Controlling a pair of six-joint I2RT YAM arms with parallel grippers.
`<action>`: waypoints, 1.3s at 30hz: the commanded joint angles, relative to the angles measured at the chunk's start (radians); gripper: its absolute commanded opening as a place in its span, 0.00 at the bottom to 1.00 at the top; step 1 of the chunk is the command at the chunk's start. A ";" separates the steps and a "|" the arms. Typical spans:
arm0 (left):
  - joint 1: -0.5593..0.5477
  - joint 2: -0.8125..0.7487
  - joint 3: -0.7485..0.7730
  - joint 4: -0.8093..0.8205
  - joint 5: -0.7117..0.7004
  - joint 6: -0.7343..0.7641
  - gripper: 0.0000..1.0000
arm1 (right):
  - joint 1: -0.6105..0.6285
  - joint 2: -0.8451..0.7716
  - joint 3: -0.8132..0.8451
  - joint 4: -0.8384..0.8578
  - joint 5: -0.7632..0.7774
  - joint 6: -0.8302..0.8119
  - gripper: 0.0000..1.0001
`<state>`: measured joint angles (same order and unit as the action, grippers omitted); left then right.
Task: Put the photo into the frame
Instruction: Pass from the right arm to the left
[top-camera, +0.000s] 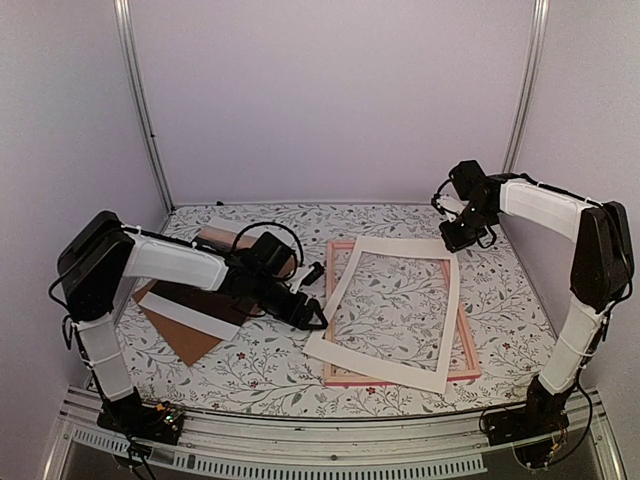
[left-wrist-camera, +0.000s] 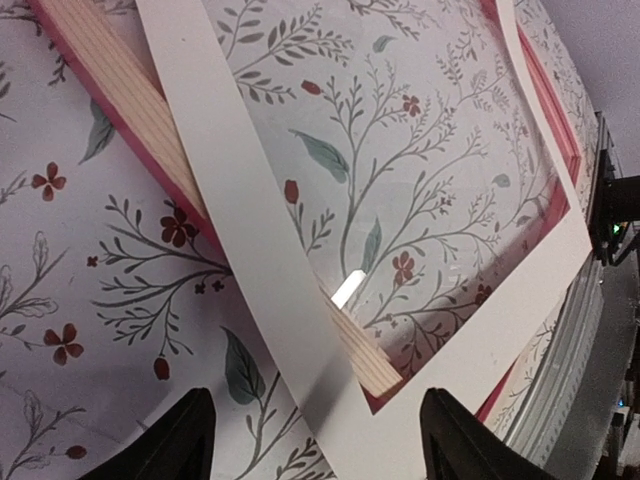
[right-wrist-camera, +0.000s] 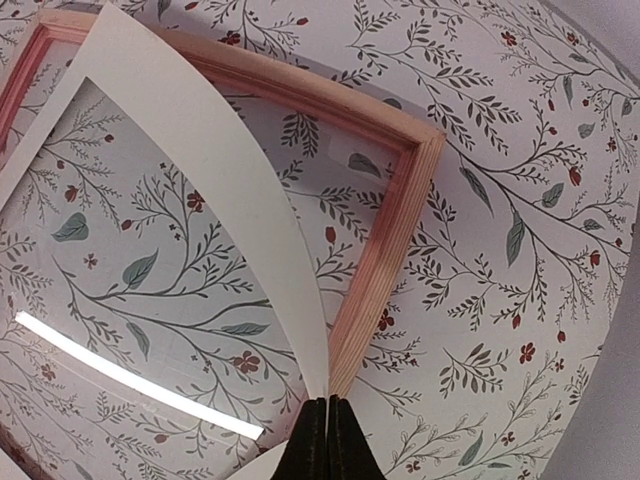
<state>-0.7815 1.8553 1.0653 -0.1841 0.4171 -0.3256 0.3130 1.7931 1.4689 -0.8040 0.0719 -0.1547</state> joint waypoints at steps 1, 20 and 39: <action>0.014 0.036 0.033 0.016 0.104 -0.040 0.72 | -0.003 -0.016 0.010 0.035 0.002 -0.005 0.04; 0.016 0.082 0.040 0.033 0.119 -0.070 0.24 | -0.004 -0.022 -0.001 0.046 -0.013 -0.003 0.06; 0.006 0.010 -0.086 0.188 0.129 -0.192 0.00 | -0.004 -0.005 0.001 0.076 -0.002 0.034 0.26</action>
<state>-0.7750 1.9095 1.0290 -0.0647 0.5571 -0.4644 0.3130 1.7927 1.4689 -0.7536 0.0692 -0.1413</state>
